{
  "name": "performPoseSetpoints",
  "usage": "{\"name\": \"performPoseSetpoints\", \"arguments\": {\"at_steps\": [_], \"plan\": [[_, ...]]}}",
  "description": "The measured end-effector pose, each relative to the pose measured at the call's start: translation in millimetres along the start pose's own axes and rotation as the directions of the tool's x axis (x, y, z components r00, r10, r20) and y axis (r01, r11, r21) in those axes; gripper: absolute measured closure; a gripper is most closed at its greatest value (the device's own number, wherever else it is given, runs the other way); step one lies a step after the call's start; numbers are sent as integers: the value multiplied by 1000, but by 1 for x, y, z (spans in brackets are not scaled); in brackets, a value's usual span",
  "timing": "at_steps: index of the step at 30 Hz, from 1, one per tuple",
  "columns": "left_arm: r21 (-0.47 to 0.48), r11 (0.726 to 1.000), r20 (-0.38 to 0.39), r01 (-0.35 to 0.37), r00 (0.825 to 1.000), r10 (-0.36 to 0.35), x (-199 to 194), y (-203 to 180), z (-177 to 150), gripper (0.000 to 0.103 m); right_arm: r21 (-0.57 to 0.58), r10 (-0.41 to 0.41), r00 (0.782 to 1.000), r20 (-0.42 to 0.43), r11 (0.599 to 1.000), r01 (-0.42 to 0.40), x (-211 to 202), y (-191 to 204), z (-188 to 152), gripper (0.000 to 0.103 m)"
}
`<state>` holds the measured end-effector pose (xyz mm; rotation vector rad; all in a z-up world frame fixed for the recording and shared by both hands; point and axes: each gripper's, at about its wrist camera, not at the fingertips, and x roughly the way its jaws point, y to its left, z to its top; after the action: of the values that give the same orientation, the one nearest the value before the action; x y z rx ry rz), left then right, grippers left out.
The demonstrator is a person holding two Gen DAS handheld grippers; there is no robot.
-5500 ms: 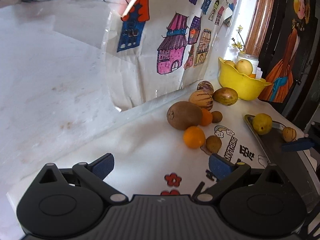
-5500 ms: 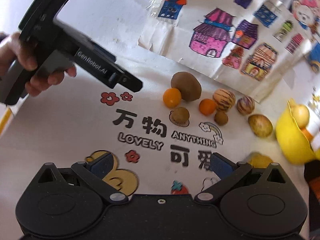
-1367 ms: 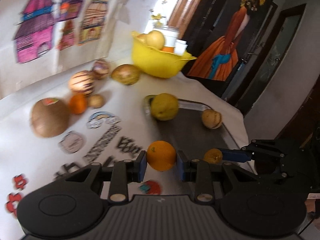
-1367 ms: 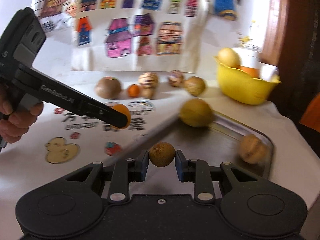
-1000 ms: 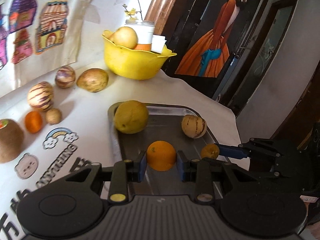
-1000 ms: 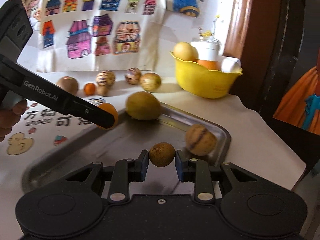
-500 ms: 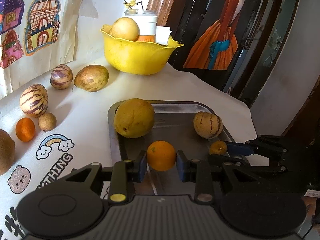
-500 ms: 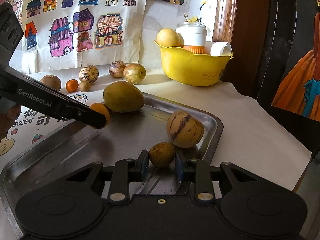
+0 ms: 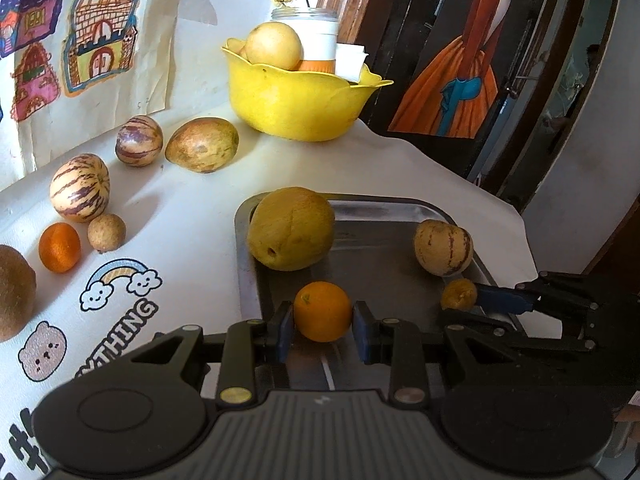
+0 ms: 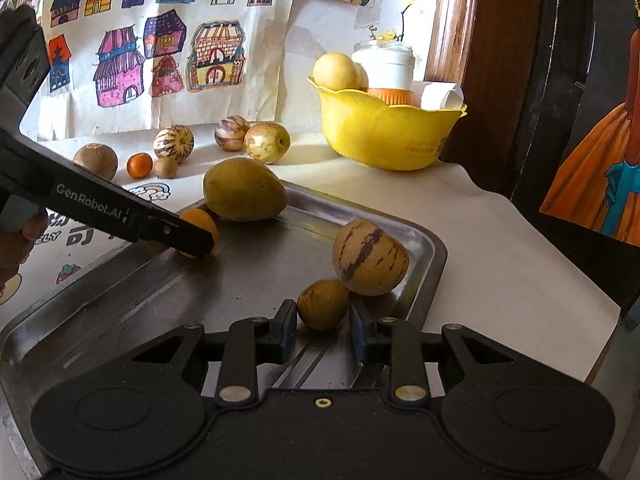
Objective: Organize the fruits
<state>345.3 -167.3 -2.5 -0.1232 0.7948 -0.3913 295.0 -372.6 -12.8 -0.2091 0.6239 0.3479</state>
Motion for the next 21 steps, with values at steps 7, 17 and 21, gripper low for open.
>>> {"name": "performPoseSetpoints", "arguments": {"at_steps": [7,17,21], "plan": [[-26,1000,-4,12,1000,-12,0,5,2,68,-27,-19,1000,-18,999,19,-1,3,4,71],[-56,998,50,42,998,-39,-26,7,1,44,-41,-54,998,-9,998,54,-22,9,11,45],[-56,998,87,37,996,-32,-47,5,0,20,-51,-78,997,15,996,78,-40,16,15,27]]}}
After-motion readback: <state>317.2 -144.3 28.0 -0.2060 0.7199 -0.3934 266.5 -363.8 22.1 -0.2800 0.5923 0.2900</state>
